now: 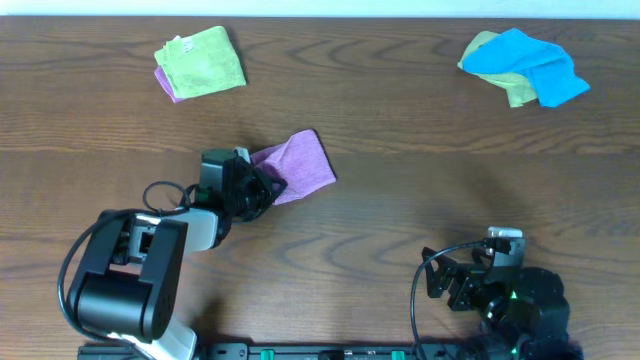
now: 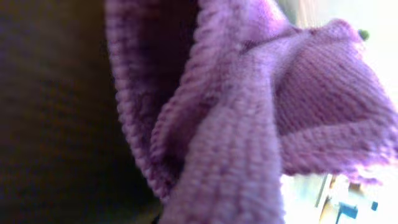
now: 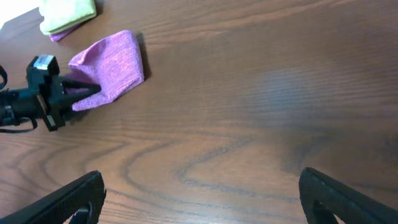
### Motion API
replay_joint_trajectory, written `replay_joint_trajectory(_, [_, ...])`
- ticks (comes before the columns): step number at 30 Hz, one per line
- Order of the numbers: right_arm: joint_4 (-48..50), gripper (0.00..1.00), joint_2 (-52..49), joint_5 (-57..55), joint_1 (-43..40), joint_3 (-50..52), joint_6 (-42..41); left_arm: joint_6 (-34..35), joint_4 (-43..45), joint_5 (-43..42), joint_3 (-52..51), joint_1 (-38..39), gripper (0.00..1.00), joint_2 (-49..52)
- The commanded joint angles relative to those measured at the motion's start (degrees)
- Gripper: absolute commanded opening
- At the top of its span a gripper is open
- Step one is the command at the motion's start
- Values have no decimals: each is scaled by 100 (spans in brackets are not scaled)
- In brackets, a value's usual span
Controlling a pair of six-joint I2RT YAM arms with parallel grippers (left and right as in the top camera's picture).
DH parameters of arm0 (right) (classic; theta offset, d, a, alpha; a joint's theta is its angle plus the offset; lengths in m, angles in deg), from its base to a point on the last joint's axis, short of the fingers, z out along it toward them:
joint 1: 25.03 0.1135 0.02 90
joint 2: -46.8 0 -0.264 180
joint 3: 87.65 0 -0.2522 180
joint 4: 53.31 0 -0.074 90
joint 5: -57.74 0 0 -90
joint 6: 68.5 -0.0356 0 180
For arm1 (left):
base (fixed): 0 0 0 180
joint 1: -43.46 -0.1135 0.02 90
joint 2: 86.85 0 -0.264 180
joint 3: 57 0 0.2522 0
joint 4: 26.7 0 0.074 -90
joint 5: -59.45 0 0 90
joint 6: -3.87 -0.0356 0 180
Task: Fold the cloth
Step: 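Grasp the folded purple cloth's edge with the left gripper, then carry the purple cloth up-left onto the green cloth stack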
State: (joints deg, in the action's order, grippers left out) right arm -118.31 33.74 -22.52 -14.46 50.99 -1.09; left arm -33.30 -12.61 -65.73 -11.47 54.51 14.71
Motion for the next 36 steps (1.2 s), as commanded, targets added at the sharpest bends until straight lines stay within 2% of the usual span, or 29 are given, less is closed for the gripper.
replay_joint_trajectory(1, [-4,99,31,-52,-42,13,-74,15,144,-273,105,20,6,70])
replay_joint_trajectory(6, [-4,99,31,-50,-42,13,-74,424,96,-678,1027,-48,5,-26])
replay_joint_trajectory(9, [-2,99,31,-52,-42,13,-74,577,-291,-734,1823,-133,6,-26])
replay_joint_trajectory(13, [-4,99,31,-50,-42,13,-74,466,-1633,-592,3121,-321,5,-20])
replay_joint_trajectory(16, [-4,99,31,-52,-42,13,-74,85,-2837,-284,4142,-535,6,24])
replay_joint_trajectory(20, [-4,99,31,-50,-42,13,-74,-234,-3633,-44,5195,-791,6,260])
replay_joint_trajectory(29, [-4,99,31,-52,-42,13,-74,-227,-3716,-369,6909,-1200,6,1589])
replay_joint_trajectory(36, [-2,99,31,-50,-42,13,-74,-227,-3700,-538,7484,-1683,5,2345])
